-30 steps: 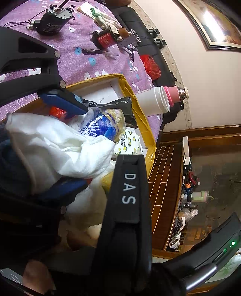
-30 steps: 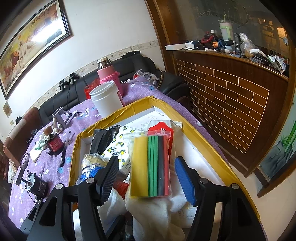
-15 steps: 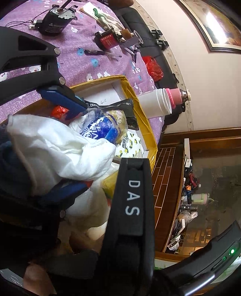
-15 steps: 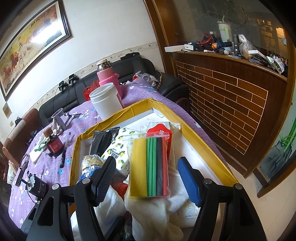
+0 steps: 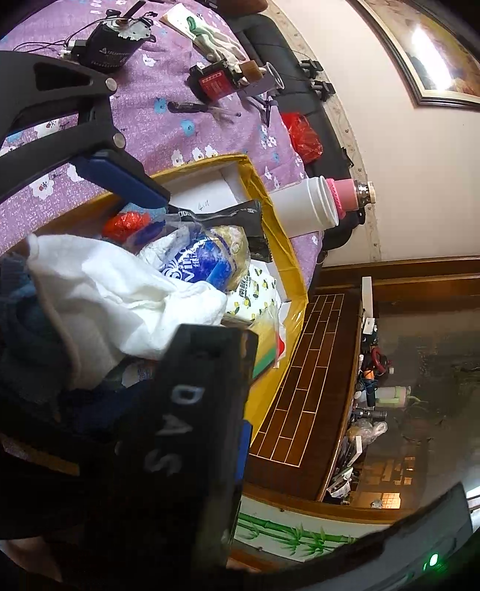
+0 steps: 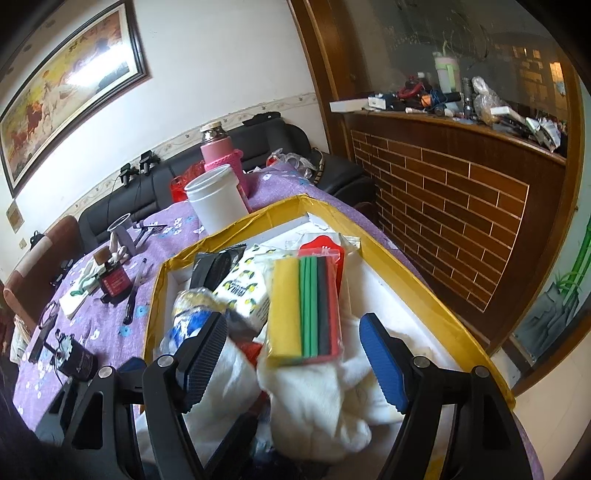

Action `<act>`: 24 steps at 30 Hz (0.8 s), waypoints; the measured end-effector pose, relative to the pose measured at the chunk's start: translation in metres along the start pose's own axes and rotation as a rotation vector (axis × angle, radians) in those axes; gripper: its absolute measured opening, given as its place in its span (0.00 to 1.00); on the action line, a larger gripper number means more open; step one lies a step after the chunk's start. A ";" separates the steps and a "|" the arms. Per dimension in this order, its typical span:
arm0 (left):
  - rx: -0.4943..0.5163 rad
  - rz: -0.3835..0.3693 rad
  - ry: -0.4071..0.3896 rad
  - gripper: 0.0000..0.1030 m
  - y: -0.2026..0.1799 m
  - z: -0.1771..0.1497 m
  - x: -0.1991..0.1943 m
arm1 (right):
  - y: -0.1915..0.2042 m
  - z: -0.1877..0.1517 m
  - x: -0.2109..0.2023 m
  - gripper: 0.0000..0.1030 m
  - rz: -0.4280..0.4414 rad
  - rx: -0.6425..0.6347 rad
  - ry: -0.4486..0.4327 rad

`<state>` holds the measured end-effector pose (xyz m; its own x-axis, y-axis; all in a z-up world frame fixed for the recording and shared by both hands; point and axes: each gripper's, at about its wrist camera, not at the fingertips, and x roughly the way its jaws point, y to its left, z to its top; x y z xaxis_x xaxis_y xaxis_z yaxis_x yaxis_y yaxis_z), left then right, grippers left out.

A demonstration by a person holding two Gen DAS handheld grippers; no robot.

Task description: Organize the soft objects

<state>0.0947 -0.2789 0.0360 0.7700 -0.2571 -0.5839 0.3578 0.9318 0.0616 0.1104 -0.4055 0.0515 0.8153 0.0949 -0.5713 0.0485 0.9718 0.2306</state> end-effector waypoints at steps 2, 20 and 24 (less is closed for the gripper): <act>0.003 0.000 -0.004 0.91 0.000 0.000 -0.001 | 0.001 -0.003 -0.008 0.76 -0.015 -0.008 -0.031; -0.039 -0.001 0.009 0.91 0.010 0.006 -0.035 | -0.014 -0.030 -0.070 0.85 -0.089 0.055 -0.129; -0.058 0.022 0.048 0.92 0.022 -0.002 -0.050 | -0.012 -0.040 -0.081 0.86 -0.098 0.049 -0.126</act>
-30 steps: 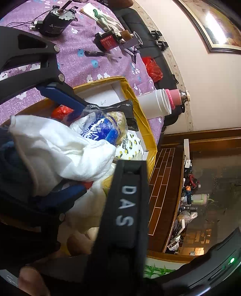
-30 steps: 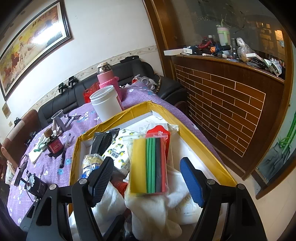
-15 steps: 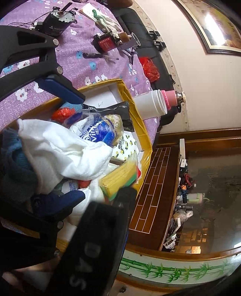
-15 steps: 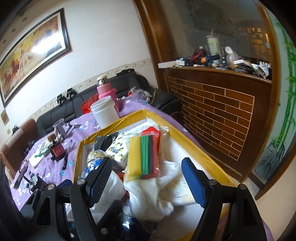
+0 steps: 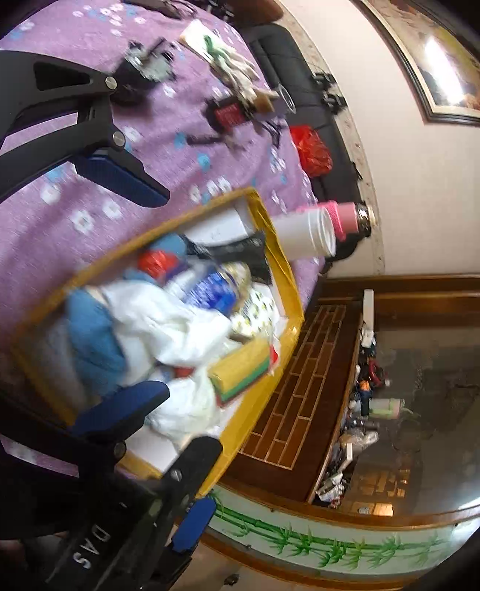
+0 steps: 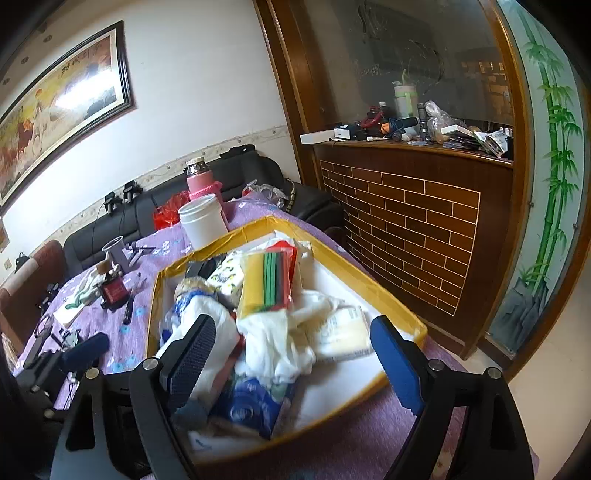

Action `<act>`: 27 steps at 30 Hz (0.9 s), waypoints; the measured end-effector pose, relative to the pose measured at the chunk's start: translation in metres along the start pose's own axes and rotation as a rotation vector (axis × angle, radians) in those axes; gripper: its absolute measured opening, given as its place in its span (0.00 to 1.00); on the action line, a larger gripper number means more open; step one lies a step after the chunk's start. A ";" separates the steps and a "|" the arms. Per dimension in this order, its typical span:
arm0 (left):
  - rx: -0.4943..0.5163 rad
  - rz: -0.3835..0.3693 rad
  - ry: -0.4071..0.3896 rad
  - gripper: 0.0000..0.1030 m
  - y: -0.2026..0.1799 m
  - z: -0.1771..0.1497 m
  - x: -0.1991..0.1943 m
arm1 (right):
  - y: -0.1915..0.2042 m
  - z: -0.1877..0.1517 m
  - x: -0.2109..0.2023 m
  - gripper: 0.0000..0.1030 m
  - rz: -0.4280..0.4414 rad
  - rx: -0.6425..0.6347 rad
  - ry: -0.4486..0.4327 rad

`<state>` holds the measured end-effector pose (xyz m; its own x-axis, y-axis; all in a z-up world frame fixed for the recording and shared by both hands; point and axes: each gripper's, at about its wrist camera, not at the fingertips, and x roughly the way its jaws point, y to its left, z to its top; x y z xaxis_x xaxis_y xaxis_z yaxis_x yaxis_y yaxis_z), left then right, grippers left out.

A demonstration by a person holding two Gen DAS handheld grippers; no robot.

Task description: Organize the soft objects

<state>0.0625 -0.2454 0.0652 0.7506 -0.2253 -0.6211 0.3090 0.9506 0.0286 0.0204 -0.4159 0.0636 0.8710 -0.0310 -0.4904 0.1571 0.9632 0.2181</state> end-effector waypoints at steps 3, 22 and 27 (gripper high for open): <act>-0.007 -0.034 0.078 0.92 0.014 -0.014 -0.012 | 0.000 -0.011 -0.008 0.87 -0.019 0.014 -0.015; -0.003 0.034 0.016 0.95 0.050 -0.047 -0.043 | 0.028 -0.044 -0.024 0.88 -0.082 -0.014 -0.027; -0.010 0.042 0.045 0.95 0.051 -0.045 -0.039 | 0.030 -0.045 -0.024 0.88 -0.080 -0.024 -0.030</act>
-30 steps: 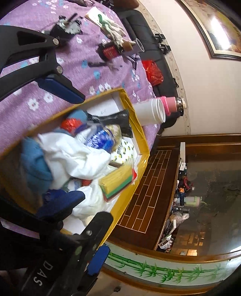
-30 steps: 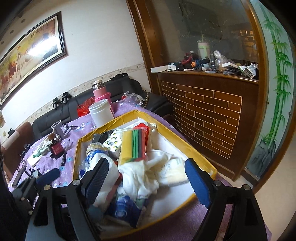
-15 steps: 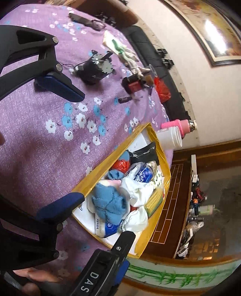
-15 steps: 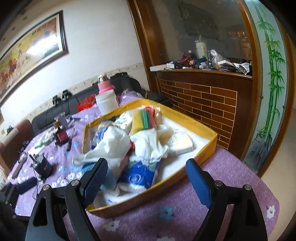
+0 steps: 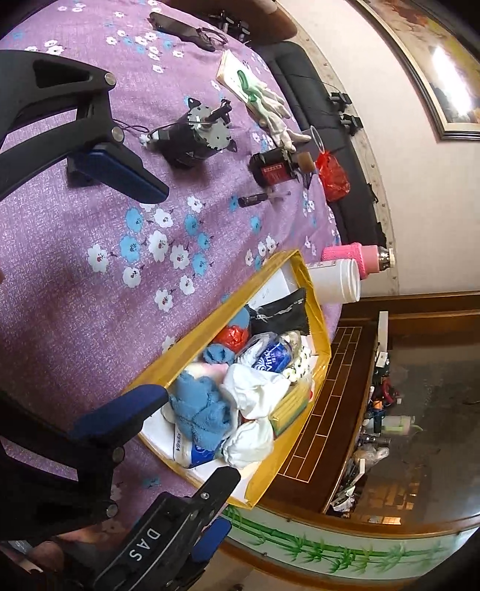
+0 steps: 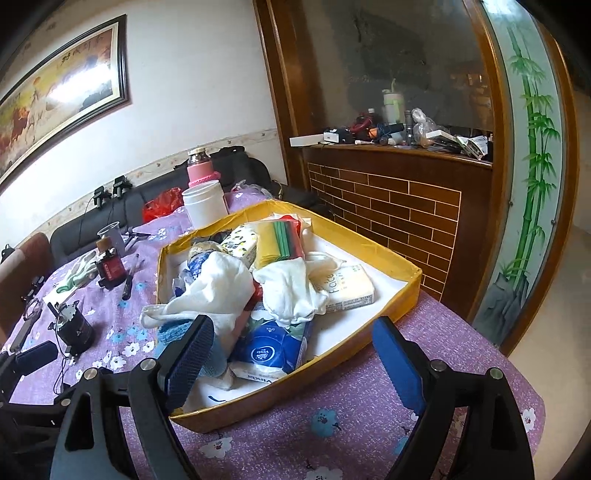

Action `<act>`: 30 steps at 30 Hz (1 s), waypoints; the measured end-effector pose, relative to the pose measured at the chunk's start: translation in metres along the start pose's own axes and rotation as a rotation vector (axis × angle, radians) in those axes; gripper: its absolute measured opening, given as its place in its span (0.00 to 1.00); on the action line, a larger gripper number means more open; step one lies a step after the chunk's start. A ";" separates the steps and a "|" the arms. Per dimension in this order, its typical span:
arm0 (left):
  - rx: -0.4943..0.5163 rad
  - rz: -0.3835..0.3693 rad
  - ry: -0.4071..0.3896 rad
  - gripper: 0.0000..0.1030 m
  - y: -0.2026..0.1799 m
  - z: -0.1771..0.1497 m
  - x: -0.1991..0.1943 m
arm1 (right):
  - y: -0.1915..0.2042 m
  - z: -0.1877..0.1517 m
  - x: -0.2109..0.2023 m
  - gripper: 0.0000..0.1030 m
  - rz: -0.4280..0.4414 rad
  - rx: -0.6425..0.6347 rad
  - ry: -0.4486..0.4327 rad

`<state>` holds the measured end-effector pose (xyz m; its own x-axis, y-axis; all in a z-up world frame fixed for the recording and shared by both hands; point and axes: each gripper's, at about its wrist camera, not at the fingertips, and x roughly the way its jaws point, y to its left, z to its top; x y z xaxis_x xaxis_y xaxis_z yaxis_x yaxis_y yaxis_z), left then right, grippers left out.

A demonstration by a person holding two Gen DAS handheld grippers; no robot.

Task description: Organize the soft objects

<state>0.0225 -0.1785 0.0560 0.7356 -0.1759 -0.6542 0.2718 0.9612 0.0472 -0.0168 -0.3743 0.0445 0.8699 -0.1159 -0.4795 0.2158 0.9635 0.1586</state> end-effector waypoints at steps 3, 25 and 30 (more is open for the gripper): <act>-0.003 0.003 -0.010 0.95 0.000 0.000 -0.002 | 0.002 0.000 -0.002 0.88 0.007 -0.004 -0.007; 0.045 0.161 -0.058 0.95 -0.005 0.001 -0.009 | 0.009 -0.002 -0.002 0.88 0.027 -0.023 0.008; 0.050 0.167 -0.052 0.95 -0.005 0.000 -0.007 | 0.009 -0.002 -0.002 0.88 0.034 -0.022 0.010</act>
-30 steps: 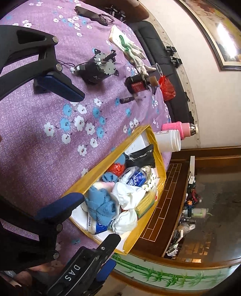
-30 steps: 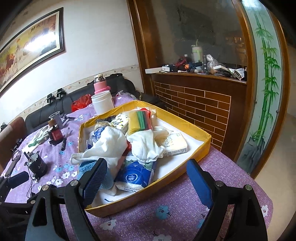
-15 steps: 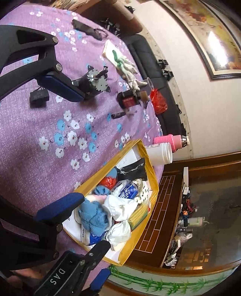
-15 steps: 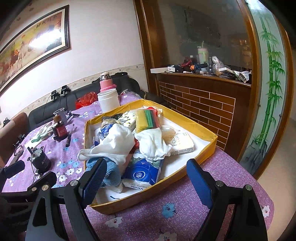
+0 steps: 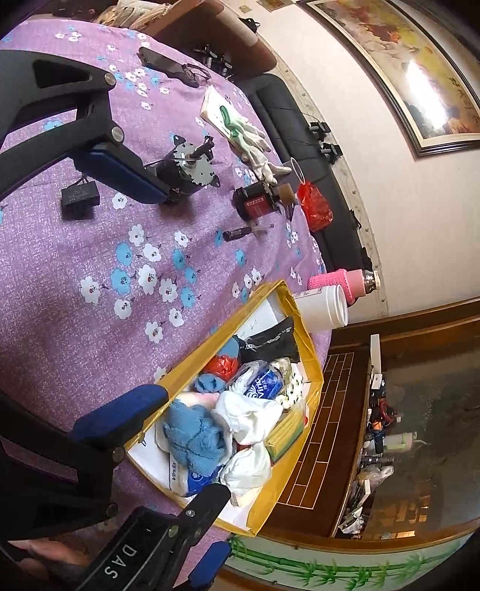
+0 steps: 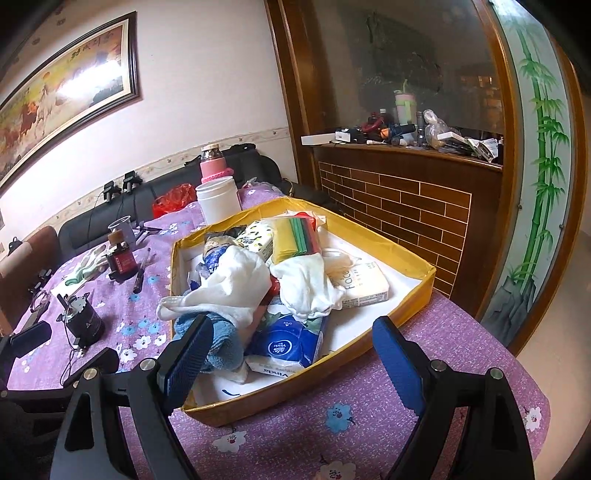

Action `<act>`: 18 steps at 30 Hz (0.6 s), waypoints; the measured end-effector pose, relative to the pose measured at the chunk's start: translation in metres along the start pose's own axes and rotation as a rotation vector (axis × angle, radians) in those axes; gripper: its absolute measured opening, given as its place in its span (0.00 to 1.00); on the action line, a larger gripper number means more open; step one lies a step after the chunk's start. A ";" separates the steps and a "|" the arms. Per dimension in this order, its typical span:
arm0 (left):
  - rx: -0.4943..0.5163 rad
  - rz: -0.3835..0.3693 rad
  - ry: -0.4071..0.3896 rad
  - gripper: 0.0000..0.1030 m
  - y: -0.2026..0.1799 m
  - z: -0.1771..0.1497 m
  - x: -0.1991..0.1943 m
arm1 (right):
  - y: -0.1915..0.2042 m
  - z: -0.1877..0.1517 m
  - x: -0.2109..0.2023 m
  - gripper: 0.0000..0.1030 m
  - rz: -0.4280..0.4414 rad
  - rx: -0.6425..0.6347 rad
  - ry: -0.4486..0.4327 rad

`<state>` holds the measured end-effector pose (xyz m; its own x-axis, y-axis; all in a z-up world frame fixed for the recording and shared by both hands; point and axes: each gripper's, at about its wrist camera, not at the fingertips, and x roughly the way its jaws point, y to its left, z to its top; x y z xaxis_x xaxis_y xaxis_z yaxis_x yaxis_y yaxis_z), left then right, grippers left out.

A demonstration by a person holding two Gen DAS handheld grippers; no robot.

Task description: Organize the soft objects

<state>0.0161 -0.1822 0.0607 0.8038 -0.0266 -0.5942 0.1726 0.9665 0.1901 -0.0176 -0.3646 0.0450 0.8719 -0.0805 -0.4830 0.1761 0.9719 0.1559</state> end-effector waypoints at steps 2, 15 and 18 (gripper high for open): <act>0.003 0.001 0.000 0.95 0.000 0.000 0.000 | 0.001 0.000 -0.001 0.88 0.000 -0.002 -0.001; 0.014 0.011 0.012 0.95 -0.001 -0.002 0.002 | 0.001 -0.001 -0.001 0.88 0.005 0.002 0.002; 0.013 0.012 0.011 0.95 -0.002 -0.002 0.002 | 0.001 -0.001 -0.001 0.88 0.005 0.003 0.003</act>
<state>0.0167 -0.1835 0.0578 0.7998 -0.0121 -0.6002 0.1702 0.9634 0.2073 -0.0192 -0.3633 0.0449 0.8715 -0.0753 -0.4847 0.1734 0.9716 0.1608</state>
